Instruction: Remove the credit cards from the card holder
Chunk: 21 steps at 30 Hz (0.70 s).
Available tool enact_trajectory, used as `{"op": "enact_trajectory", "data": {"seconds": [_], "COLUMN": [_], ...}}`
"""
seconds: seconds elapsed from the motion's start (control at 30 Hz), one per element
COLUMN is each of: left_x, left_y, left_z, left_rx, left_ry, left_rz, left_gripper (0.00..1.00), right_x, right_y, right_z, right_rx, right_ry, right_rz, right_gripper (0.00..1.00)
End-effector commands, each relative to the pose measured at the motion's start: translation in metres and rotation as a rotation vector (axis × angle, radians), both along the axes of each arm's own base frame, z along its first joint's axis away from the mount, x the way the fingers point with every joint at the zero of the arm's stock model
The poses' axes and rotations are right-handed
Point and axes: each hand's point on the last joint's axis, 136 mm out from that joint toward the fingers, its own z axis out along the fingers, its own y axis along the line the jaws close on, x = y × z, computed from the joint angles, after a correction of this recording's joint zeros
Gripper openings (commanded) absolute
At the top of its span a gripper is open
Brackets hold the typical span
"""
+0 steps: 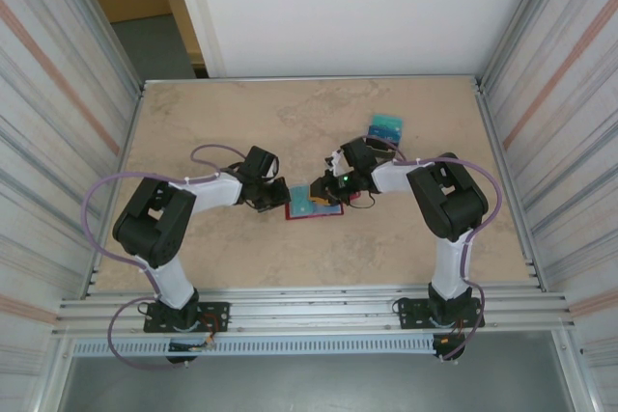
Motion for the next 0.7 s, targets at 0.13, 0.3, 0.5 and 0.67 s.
{"op": "enact_trajectory", "data": {"seconds": [0.13,0.3,0.5,0.67], "left_x": [0.001,0.0,0.0,-0.002], "left_y": [0.002,0.002,0.002,0.004], "left_z": [-0.006,-0.006,-0.005,-0.007], "left_rx": [0.019,0.016,0.015,0.022], "left_ry": [0.015,0.013,0.011,0.018], "left_rz": [-0.002,-0.004,-0.007,0.001], "left_gripper": [0.1,0.1,0.1,0.1], "right_x": [-0.003,-0.003,-0.001,0.003], "right_y": [0.014,0.02,0.022,0.022], "right_z": [0.015,0.009,0.0,0.003], "right_rx": [0.107,0.123,0.114,0.148], "right_ry": [-0.002,0.005,0.02,0.022], "right_rz": [0.039,0.036,0.029,0.018], "right_gripper": [0.22,0.22,0.24,0.25]}}
